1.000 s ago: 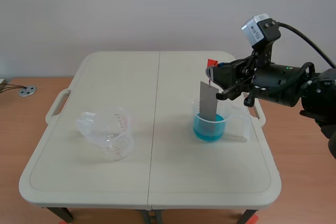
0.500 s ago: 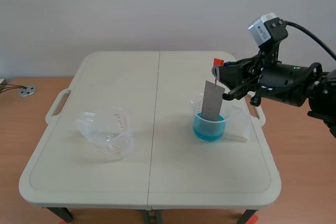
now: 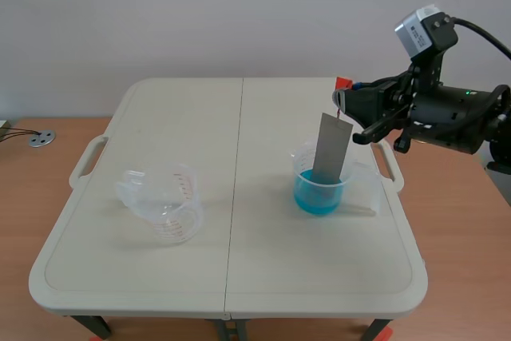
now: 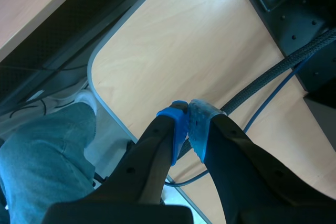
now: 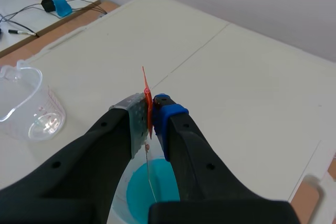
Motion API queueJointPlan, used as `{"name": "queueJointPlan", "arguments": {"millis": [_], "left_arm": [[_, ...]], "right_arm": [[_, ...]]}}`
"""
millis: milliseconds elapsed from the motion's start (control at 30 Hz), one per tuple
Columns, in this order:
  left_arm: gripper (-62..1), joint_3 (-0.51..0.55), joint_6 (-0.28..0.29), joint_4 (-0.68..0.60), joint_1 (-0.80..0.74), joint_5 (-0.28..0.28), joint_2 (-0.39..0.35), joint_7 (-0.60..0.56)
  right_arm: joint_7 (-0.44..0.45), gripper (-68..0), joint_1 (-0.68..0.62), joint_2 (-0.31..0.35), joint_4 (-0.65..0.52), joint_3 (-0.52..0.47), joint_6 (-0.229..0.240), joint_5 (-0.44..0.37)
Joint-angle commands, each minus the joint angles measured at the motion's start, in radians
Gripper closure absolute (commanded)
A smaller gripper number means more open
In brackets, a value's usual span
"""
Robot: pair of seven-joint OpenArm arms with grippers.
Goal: Hold the metal plate by the orange handle, dip it into the blue solution, take it out and point at it, then put the plate back in the beaker on the left.
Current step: 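Hold the plate still in the solution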
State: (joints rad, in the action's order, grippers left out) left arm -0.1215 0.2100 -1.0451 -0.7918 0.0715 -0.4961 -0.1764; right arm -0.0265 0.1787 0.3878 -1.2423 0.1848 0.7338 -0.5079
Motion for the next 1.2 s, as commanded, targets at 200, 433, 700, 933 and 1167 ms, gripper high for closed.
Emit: {"name": "queueJointPlan", "arguments": {"millis": [200,433,700,933,1167], "left_arm": [[-3.4,0.004,0.002,-0.014,-0.008,0.001,0.0,-0.007],[-3.4,0.005,0.002,-0.018,-0.008,0.0,-0.006,-0.011],[-3.4,0.063,0.001,-0.069,-0.023,-0.024,-0.043,-0.007],[-3.4,0.201,-0.006,-0.216,-0.108,-0.093,-0.092,-0.007],[-3.4,0.367,-0.006,-0.414,-0.178,-0.14,-0.105,-0.015]], "right_arm": [[0.018,-1.3,0.015,0.048,-0.083,0.0,0.012,-0.056],[0.018,-1.3,0.015,0.089,-0.137,0.0,0.012,-0.106],[0.011,-1.3,0.015,0.134,-0.216,0.0,0.012,-0.16],[0.007,-1.3,0.015,0.161,-0.271,0.0,0.012,-0.198],[0.007,-1.3,0.015,0.193,-0.314,0.0,0.012,-0.251]]}}
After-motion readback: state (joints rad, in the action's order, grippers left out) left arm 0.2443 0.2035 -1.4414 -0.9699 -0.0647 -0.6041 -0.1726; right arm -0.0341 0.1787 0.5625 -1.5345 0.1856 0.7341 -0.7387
